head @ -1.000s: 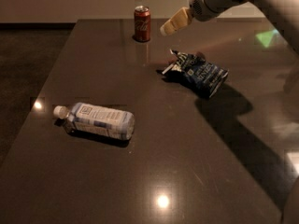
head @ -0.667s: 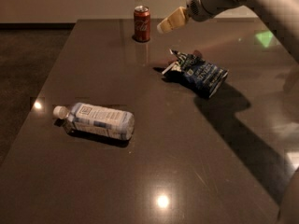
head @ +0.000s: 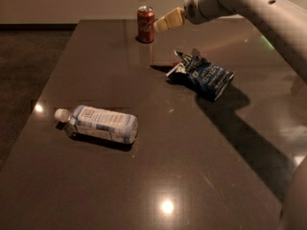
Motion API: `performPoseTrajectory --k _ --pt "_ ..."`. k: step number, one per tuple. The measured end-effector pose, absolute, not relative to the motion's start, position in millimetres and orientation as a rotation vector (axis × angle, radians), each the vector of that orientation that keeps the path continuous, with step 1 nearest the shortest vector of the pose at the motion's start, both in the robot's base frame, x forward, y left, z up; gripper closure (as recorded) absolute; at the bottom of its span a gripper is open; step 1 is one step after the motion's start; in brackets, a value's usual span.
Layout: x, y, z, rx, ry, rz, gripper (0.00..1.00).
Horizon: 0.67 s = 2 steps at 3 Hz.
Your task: Pick coke can
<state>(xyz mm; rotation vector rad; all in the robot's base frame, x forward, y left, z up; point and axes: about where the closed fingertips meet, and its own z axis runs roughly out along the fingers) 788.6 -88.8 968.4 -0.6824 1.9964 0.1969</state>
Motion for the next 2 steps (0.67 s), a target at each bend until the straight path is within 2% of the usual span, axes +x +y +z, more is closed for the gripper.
performPoseTrajectory --k 2 --pt "817 -75 948 -0.595 2.009 0.160 0.00"
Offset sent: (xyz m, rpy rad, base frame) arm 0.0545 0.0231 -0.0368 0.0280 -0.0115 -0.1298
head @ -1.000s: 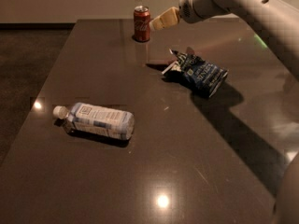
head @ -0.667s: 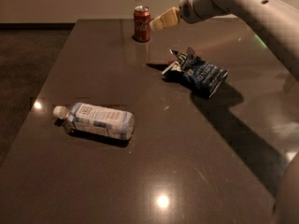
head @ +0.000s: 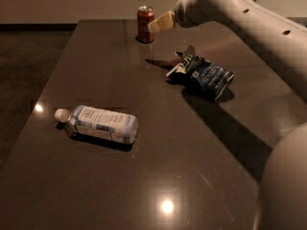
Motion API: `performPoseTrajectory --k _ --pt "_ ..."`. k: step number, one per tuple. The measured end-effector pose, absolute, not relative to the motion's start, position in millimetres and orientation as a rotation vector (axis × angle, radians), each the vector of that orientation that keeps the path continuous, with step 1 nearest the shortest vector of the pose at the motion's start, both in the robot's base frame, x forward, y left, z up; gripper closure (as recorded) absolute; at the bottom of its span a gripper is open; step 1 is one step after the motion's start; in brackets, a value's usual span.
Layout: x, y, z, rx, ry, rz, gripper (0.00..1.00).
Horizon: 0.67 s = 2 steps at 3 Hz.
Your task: Pick coke can
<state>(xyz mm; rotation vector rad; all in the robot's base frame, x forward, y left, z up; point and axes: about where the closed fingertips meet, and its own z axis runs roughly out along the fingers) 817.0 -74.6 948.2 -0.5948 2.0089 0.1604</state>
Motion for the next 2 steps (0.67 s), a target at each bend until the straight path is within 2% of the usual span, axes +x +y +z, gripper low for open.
performPoseTrajectory --k 2 --pt "853 -65 925 -0.482 1.985 0.183 0.00"
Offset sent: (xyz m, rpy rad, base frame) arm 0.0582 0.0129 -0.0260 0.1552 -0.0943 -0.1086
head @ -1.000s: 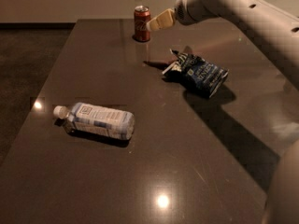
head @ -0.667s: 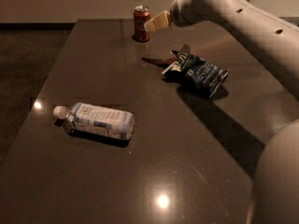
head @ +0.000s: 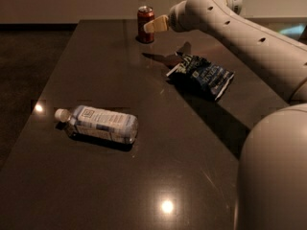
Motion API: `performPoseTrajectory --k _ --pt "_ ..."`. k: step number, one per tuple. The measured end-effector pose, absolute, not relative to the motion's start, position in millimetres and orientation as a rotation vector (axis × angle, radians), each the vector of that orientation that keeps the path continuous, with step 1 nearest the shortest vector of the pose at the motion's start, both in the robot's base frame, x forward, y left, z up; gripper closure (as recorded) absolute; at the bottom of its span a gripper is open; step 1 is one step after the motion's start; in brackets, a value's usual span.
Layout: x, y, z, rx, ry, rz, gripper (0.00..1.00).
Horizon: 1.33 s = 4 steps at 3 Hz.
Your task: Pick coke can
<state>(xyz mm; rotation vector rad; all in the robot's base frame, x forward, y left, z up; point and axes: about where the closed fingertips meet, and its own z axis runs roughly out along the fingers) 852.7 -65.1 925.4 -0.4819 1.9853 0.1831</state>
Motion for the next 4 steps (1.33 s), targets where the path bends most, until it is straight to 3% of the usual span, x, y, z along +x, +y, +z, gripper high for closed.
performPoseTrajectory --k 4 --pt "894 -24 902 -0.423 1.883 0.294 0.00"
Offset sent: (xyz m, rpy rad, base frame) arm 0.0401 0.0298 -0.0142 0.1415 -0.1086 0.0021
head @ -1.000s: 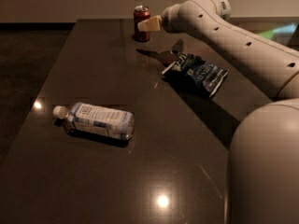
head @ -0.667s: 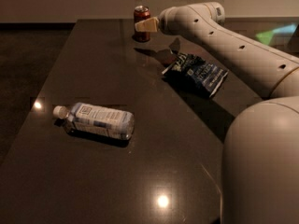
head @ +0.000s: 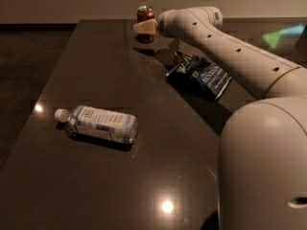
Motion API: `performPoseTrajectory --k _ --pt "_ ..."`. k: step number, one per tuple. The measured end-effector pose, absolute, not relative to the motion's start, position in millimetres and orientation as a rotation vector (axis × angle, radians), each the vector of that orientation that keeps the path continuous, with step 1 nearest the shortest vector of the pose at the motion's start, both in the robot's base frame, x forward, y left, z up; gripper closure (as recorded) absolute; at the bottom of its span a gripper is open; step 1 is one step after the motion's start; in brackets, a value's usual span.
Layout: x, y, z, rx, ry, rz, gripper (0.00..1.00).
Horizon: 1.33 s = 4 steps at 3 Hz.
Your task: Pick coke can
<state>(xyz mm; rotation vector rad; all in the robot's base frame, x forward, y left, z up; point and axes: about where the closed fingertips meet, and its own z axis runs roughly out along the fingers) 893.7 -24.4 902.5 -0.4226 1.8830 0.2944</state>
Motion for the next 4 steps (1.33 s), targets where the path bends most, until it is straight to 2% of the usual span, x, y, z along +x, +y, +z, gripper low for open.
performPoseTrajectory --k 3,4 --pt "917 13 895 -0.437 1.852 0.355 0.00" --pt "924 20 899 -0.447 1.843 0.350 0.17"
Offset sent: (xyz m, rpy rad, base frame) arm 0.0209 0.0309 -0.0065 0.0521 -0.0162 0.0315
